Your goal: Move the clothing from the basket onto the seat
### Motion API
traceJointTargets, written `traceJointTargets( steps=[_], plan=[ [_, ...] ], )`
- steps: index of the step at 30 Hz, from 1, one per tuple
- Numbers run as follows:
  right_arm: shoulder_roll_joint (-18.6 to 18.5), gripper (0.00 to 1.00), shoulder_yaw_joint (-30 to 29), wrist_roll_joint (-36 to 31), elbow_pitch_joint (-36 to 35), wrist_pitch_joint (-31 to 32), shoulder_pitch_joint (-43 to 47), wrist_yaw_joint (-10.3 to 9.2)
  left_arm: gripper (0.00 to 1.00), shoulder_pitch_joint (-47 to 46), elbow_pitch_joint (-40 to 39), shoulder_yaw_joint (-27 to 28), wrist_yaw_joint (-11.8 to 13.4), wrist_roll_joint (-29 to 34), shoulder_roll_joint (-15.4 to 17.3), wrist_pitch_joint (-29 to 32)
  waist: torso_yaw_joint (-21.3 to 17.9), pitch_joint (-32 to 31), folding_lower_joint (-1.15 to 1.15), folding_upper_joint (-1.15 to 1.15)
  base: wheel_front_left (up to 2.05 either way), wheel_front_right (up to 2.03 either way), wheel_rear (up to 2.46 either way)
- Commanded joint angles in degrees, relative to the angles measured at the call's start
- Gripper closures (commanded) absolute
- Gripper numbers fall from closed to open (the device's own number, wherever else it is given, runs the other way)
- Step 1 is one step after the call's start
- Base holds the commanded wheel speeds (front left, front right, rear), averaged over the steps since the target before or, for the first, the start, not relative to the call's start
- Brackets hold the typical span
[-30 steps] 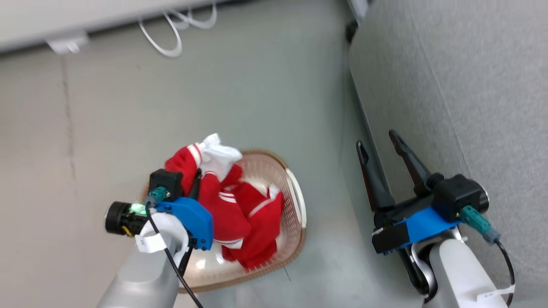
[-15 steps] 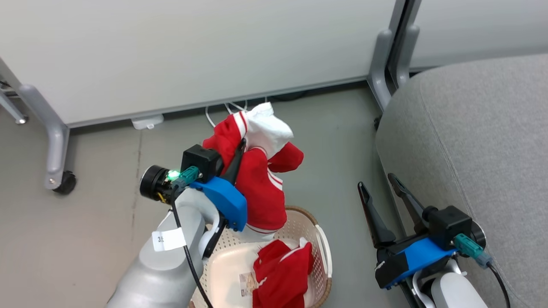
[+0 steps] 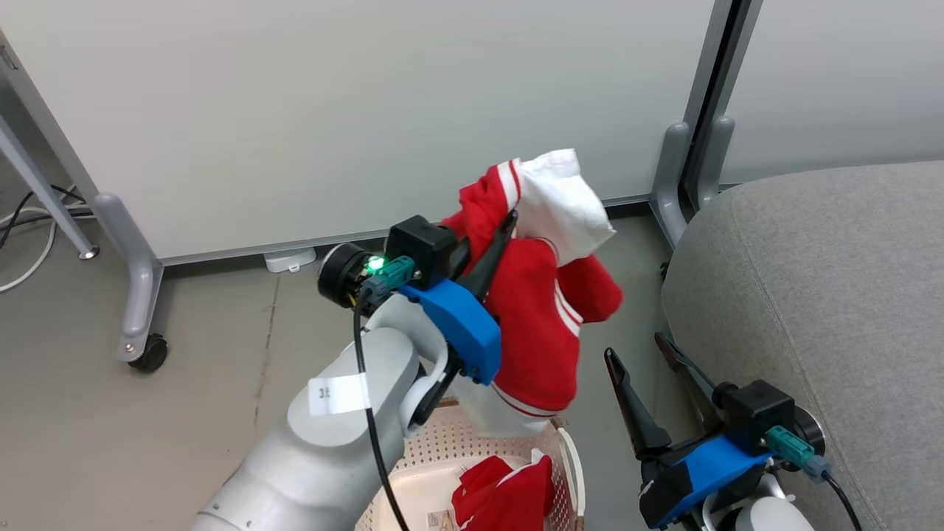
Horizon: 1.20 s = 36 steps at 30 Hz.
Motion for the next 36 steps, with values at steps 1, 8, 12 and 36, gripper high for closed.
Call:
traceJointTargets(
  steps=[1,8,12,36],
  plan=[
    [-0.22,0.00,0.28,0.12,-0.34,0.24,1.04,0.03,1.00,-1.42,-1.06,-1.73,0.77,-1.69,0.00,0.28,-0.19,-0.19,0.01,0.00,0.00,0.00,0.00],
    [-0.21,0.00,1.30,0.34,-0.31,0.58,1.19,0.03,1.00,-2.61,-2.13,-7.32,2.46,-6.58,0.02,0.14,-1.29,-0.94,0.01,0.00,0.00,0.00,0.00],
    [-0.22,0.00,1.77,0.37,-0.42,0.70,0.94,0.03,1.00,-3.15,-1.71,-9.78,3.33,-8.63,0.02,-0.31,-1.84,-0.89,0.01,0.00,0.00,0.00,0.00],
    [-0.22,0.00,8.52,0.82,2.84,2.23,-8.68,0.03,1.00,-5.93,0.29,-17.23,4.62,-16.35,0.00,-2.42,-2.48,0.72,0.01,0.00,0.00,0.00,0.00]
  ],
)
